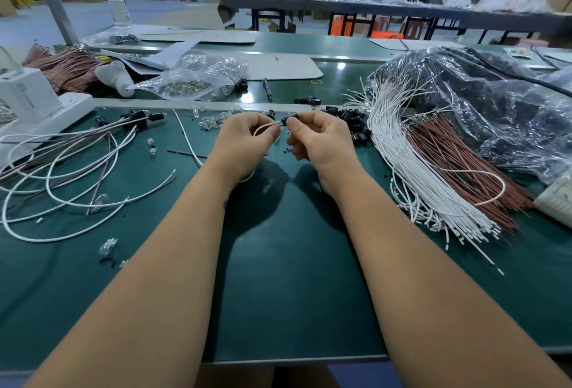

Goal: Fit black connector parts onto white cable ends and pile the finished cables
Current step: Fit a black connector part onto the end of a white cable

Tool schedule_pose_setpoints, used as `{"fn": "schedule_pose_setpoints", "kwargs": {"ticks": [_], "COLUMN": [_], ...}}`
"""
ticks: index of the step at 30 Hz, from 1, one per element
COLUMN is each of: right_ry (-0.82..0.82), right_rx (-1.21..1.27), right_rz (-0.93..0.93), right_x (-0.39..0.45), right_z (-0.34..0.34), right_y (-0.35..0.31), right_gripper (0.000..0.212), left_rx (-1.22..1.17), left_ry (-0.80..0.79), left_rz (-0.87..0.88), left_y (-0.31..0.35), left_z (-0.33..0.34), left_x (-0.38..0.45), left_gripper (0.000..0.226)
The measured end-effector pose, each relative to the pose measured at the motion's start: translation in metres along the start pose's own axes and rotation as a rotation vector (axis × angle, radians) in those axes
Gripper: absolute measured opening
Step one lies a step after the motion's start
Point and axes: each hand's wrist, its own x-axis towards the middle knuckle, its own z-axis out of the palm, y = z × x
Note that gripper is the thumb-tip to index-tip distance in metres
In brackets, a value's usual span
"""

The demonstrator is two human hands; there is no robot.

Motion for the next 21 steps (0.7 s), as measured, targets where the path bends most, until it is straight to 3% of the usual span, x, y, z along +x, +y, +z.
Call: {"fn": "schedule_pose_setpoints", "kwargs": {"ticks": [16,21], "right_ry": [-0.003,0.012], "right_rx": [0.054,0.077], "right_rz": [0.046,0.049], "right_x": [-0.001,-0.001], "right_z": [0.000,0.002], "right_y": [0.002,0.001], "right_gripper": [0.006,0.008], "left_rx": [-0.045,-0.077], "left_ry": [-0.001,0.036], "left_rz": [-0.004,-0.016], "left_y": [0.002,0.005], "left_z": [0.009,0.013], "left_x": [-0.002,-0.003], "left_gripper": [0.010,0.021]}}
